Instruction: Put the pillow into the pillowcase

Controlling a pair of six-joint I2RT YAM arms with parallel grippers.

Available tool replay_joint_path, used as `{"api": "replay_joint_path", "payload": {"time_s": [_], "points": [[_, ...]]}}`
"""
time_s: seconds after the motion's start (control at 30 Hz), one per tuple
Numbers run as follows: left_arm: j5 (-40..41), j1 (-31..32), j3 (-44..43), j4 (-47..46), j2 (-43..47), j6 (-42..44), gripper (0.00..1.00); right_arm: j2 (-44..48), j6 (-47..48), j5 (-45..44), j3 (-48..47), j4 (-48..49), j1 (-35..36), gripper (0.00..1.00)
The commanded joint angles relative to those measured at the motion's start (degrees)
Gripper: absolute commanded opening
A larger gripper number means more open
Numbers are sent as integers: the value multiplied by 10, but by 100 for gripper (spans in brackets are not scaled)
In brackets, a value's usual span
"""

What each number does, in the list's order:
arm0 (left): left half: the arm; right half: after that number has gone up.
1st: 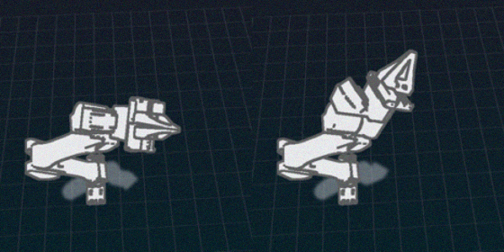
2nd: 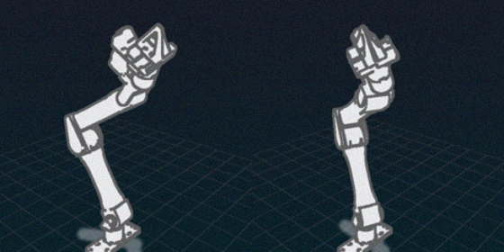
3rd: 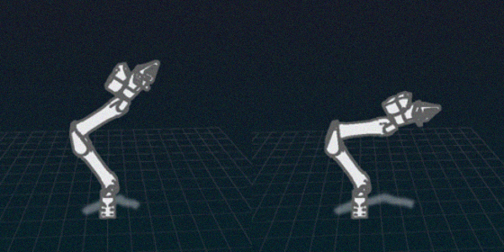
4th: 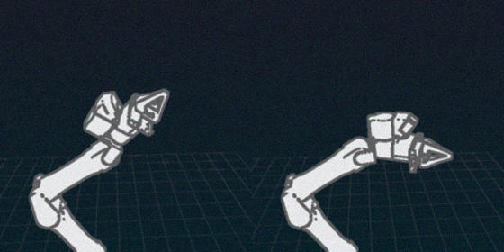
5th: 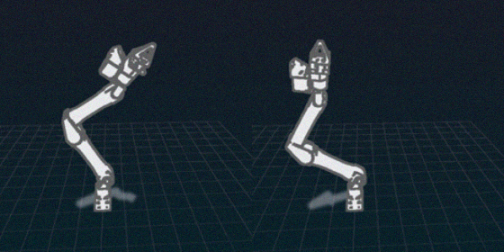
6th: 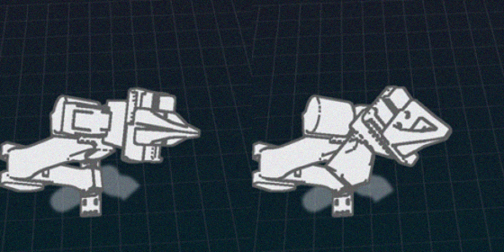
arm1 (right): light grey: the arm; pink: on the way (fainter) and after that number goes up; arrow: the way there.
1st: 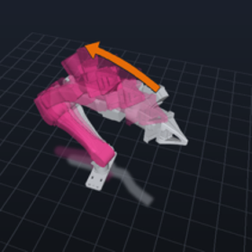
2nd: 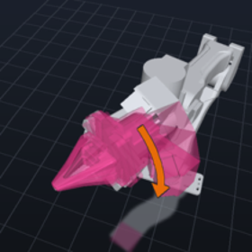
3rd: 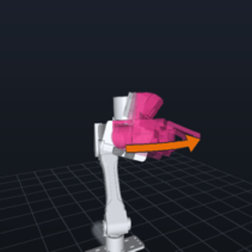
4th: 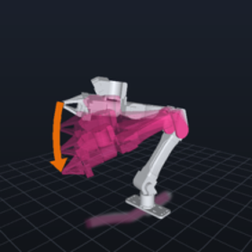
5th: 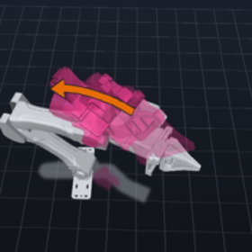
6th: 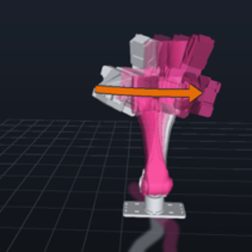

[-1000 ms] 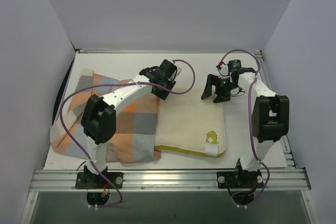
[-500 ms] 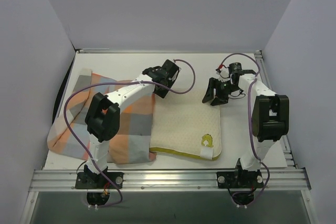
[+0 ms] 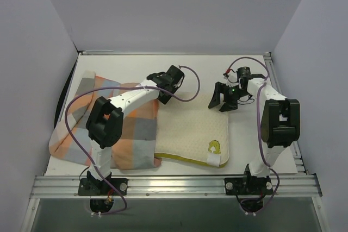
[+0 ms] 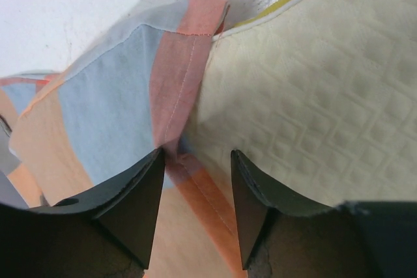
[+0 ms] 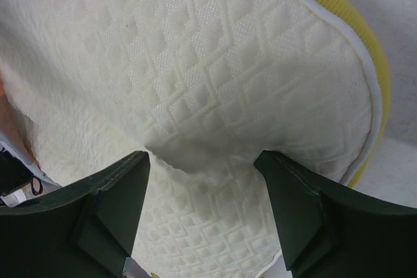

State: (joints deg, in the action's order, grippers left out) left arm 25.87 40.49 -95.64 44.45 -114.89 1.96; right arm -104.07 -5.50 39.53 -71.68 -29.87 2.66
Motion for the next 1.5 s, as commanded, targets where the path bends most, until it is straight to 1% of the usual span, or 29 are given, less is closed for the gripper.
{"api": "replay_joint_path", "payload": {"time_s": [0.0, 0.13, 0.23, 0.3, 0.33, 0.43, 0.47, 0.6, 0.63, 0.7, 0.77, 0.87, 0.9, 1.03, 1.27, 1.4, 1.43, 1.47], "points": [[10, 7, -3, -39, 58, 31, 54, 25, 20, -9, 21, -58, -5, 73], [24, -2, -8, -39, 63, 37, 54, 49, 36, -8, 22, -76, -20, 79], [16, -12, -10, -39, 67, 41, 55, 64, 51, -11, 19, -92, -26, 86], [5, -19, -10, -38, 62, 44, 57, 67, 51, -11, 16, -105, -46, 94], [-8, -20, -10, -38, 58, 45, 57, 65, 67, -15, 15, -113, -48, 100], [-45, -24, -19, -32, 40, 38, 63, 57, 77, -15, 22, -119, -55, 100], [-71, -23, -21, -31, 37, 33, 63, 55, 77, -10, 25, -119, -55, 100], [-101, -25, -25, -31, 31, 24, 64, 25, 75, 20, 32, -119, -55, 99], [-114, -28, -25, -31, 32, 24, 64, 19, 75, 27, 32, -119, -56, 97], [-157, -30, -31, -32, 44, 19, 65, 13, 74, 48, 32, -117, -56, 96], [-179, -29, -33, -39, 54, 20, 67, 3, 73, 63, 30, -116, -56, 94], [-155, -27, -40, -32, 35, 24, 68, -8, 70, 84, 28, -115, -56, 91], [-130, -27, -42, -29, 29, 24, 67, -9, 70, 86, 27, -115, -56, 90], [-99, -35, -60, -13, -4, 22, 66, -5, 73, 89, 29, -115, -57, 89], [-110, -45, -87, 6, -36, 33, 63, -7, 73, 90, 28, -115, -57, 88], [-100, -59, -97, 7, -43, 26, 50, -6, 81, 88, 32, -115, -57, 83], [-102, -64, -104, 8, -40, 27, 43, -4, 84, 88, 32, -116, -57, 82], [-114, -66, -107, 8, -38, 30, 40, -4, 85, 87, 31, -116, -58, 81]]}}
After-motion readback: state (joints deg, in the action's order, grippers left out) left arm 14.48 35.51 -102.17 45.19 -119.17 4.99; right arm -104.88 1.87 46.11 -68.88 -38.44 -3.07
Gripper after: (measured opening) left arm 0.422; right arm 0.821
